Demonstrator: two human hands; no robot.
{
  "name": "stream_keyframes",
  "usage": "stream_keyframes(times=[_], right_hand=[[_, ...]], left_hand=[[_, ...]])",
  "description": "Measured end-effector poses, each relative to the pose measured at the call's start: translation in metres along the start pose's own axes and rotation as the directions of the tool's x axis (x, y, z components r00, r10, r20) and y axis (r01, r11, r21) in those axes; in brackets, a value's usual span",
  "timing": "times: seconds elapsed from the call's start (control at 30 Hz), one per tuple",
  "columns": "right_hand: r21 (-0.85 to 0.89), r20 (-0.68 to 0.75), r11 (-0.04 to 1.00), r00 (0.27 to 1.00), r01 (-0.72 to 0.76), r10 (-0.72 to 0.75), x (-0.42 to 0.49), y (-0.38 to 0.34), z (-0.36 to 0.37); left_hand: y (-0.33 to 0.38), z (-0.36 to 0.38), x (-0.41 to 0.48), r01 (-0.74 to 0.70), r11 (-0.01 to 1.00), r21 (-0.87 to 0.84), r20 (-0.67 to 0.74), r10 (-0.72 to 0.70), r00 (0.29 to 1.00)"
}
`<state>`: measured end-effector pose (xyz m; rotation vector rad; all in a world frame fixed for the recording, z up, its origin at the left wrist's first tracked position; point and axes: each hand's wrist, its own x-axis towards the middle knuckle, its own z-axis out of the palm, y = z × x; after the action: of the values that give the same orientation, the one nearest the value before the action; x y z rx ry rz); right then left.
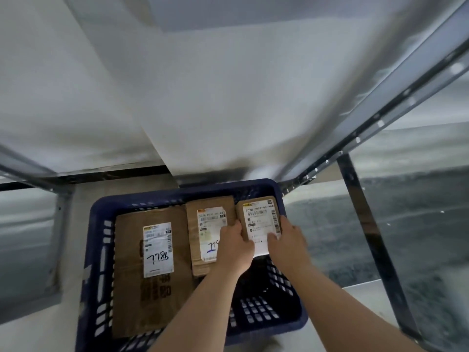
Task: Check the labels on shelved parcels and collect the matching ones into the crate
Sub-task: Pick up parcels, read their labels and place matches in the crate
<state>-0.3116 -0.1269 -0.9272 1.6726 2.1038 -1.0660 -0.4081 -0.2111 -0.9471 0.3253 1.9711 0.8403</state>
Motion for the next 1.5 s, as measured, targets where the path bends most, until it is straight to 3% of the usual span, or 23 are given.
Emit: stream_keyframes(times=[0.27,0.43,0.67,0.9,1.23,1.5], right_hand=[[-0.097,-0.05,0.994,0.997,0.056,-0.061,0.016,-0.003,0.013],[-0.258,0.027,0.962,0.996,0.094,-0.09,0.015,-0.004,0.032],[-0.261,0.242,0.963,0.97,0.067,-0.002,0.024,0.006,0.054],[-0.467,0.146,0.877,0.988,0.113,-0.05,0.016,0.012,0.066],[-0.281,0.382,0.955,0.924,0.098,0.017,0.012,0.008,0.043],[-0.05,0.169,0.988,0.976,0.146,-0.135,-0.053,-0.059,-0.047]], left_hand=[[-0.008,0.004,0.005,-0.123,0.964,0.235,-0.001,0.127,0.992],[-0.018,0.007,0.006,-0.158,0.899,0.408,0.075,0.139,0.987],[-0.023,-0.003,0.009,-0.192,0.909,0.371,0.105,0.164,0.981],[-0.033,-0.02,0.007,-0.158,0.948,0.275,0.101,0.135,0.986],[-0.029,-0.046,-0.01,-0.063,0.986,0.152,0.093,0.049,0.994],[0.036,-0.115,-0.076,-0.014,0.997,0.077,-0.001,0.014,1.0]])
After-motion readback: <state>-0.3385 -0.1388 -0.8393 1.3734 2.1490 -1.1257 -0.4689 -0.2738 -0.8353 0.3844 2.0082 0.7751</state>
